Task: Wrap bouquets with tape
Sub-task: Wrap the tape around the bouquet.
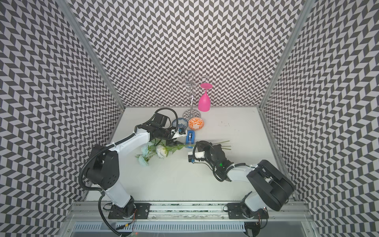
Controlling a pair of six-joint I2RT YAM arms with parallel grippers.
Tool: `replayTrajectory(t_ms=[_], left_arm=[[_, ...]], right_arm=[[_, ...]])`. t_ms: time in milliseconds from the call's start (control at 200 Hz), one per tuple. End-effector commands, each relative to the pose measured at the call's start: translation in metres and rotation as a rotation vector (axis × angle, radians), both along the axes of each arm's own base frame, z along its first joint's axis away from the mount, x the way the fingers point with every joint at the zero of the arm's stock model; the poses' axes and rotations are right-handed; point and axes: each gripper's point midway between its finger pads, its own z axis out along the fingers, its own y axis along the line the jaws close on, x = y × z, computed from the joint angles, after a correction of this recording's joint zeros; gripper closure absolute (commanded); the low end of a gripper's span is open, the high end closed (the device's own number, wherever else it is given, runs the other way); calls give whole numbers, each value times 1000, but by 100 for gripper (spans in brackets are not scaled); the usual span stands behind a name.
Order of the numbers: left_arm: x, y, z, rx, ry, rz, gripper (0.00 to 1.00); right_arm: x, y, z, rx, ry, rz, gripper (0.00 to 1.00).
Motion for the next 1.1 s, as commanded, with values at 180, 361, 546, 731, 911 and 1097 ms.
replayTrajectory(t_ms=[180,361,546,731,911,1097], left_arm=[[17,15,39,-41,-60,109,43],[-4,16,78,-133,-158,66,39],[-27,10,56,-93,-147,16,36],[-10,10,19,23,-69,67,36],[-12,8,0,72,-10,46,38],[-12,9,-8,101,7,40,63]], right_arm=[[1,1,75,159,-294,-41,100],[-1,2,77,151,-324,-35,100],[-4,7,76,153,-338,-16,100],[-5,13,73,148,-343,-3,100],[-5,18,68,138,-350,4,100],[-7,20,67,147,-344,14,100]])
